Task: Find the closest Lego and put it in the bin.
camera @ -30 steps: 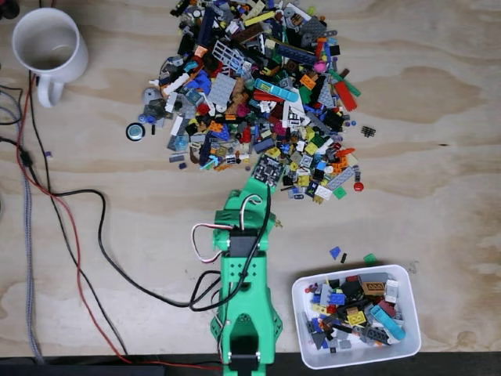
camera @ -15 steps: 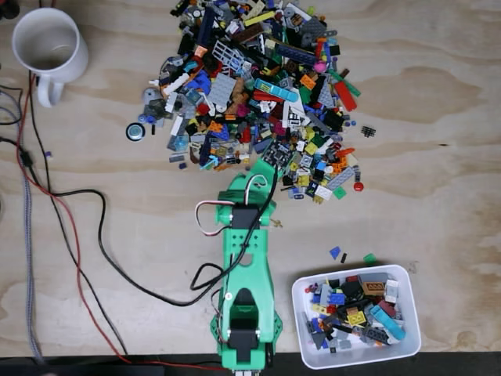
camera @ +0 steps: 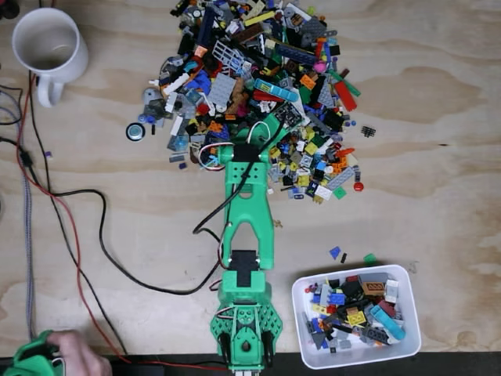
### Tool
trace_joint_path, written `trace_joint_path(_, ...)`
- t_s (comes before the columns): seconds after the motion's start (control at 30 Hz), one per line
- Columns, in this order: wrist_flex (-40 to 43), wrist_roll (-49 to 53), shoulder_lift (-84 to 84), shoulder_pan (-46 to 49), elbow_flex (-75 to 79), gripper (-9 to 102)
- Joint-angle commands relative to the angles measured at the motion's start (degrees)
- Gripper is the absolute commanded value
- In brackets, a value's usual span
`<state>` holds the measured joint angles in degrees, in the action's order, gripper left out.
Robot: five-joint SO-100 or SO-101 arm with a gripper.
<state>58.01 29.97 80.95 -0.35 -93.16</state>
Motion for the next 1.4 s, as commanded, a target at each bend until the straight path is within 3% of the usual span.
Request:
trace_joint_path(0.0, -1.1, -1.5, -2.5, 0.9, 7.6, 16)
trace_joint_path(0.37, -3.6, -0.6, -9.0, 4.1, 9.7, 14)
trace_joint_path(0.63, -4.6, 0.4, -9.9, 4.8, 8.9, 2)
trace_joint_path(0.8, 1.8, 0.4, -0.4, 2.8, 9.0, 0)
trace_joint_path(1.03, 18.0, 1.8, 23.8, 2.3, 4.8, 0)
trace_joint_path(1.17, 26.5, 3.0, 35.3, 7.4, 1.1, 0)
trace_joint_path(1.37, 24.3, 9.1, 47.1, 26.5, -15.2, 1)
